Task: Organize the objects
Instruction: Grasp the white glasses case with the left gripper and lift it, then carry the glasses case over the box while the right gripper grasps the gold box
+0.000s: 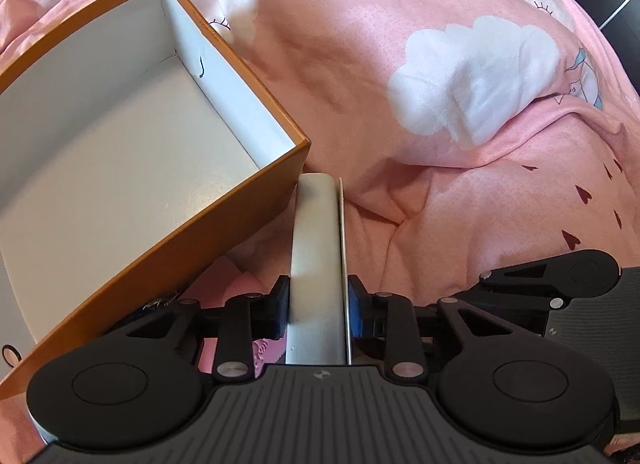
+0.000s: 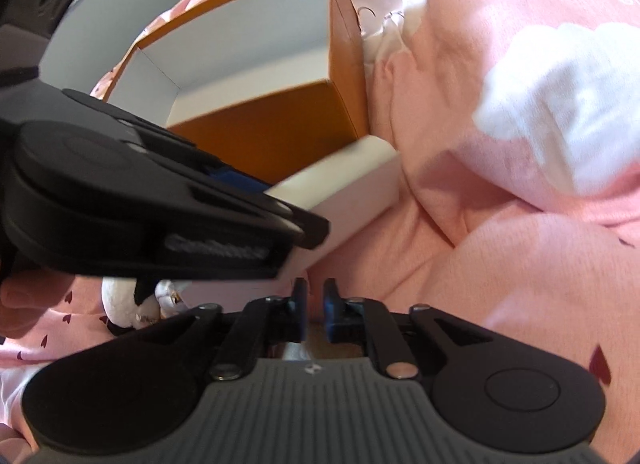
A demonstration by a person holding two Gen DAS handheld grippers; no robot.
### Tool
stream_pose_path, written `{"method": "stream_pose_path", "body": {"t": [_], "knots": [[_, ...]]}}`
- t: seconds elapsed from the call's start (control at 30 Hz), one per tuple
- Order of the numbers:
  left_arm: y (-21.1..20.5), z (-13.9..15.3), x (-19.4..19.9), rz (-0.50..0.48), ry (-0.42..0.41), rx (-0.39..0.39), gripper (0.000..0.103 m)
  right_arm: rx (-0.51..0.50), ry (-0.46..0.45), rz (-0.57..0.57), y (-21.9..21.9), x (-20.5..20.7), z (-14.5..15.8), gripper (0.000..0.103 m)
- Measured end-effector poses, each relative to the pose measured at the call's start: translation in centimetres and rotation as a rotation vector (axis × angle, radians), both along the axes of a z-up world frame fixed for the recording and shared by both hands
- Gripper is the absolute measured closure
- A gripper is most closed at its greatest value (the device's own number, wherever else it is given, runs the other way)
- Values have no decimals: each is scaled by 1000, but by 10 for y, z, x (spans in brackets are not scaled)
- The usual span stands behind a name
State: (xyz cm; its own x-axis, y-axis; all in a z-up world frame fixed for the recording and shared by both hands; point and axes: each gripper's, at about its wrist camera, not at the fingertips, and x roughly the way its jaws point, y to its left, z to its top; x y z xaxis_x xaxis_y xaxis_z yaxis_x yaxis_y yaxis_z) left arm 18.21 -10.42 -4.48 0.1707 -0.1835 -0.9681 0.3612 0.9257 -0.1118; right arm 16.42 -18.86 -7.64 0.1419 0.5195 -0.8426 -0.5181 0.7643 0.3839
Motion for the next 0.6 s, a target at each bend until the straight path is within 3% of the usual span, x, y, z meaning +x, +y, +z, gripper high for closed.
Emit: {"method": "stream_pose_path", "body": {"t": [0.07, 0.37, 0.6], "knots": [[8, 5, -9, 12, -17, -16, 71, -27, 20, -17, -3, -3, 0, 60], [50, 39, -59, 101, -89, -135, 70, -152, -12, 30, 10, -32, 1, 45], [67, 34, -89, 119, -113, -175, 70, -287, -30, 60, 31, -45, -17, 34]]}}
